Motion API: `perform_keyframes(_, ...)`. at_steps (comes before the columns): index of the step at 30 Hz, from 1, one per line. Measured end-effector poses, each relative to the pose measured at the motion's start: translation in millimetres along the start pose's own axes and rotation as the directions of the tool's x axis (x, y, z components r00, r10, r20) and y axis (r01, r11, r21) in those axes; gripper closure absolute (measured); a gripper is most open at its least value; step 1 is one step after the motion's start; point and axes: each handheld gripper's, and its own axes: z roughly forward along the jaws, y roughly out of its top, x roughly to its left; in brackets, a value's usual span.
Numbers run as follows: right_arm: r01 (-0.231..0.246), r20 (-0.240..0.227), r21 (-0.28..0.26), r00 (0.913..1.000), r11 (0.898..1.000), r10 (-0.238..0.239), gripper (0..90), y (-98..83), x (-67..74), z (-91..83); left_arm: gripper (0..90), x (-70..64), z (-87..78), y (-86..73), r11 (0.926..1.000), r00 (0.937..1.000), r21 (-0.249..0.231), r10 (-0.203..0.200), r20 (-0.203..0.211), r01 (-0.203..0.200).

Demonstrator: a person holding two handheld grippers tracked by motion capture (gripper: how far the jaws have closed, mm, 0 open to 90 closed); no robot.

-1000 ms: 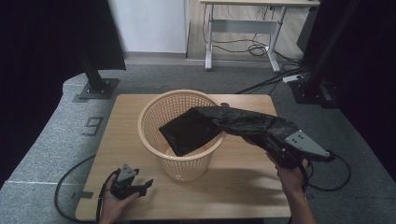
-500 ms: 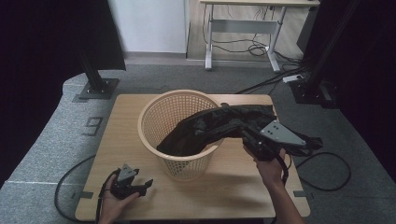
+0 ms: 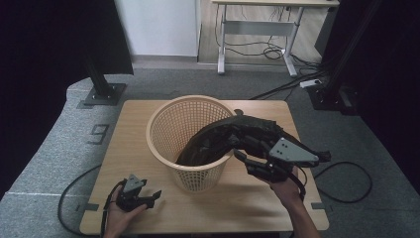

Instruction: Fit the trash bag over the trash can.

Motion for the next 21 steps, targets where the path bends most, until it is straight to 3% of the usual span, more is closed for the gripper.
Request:
perform_keyframes(2, -0.005, 0.011, -0.006, 0.9999, 1.000, 0.005, 39.0, -1.9, -0.4, -8.5, 25.0, -0.7, 0.5, 0.0, 1.0000, 1.0000, 0.003, 0.002, 0.003, -0.002)
perform_keyframes(10, 0.002, 0.147, -0.018, 0.9891, 1.000, 0.001, 35.9, -14.6, -12.1, -43.9, 25.0, -2.5, 2.2, 0.0, 0.9999, 1.0000, 0.009, 0.005, 0.003, -0.005)
perform_keyframes(21, -0.034, 0.227, -0.005, 0.9733, 0.999, 0.034, 29.8, -33.8, -30.2, -67.4, 24.7, -4.8, 0.4, 0.5, 1.0000, 1.0000, 0.002, 0.003, -0.004, -0.003)
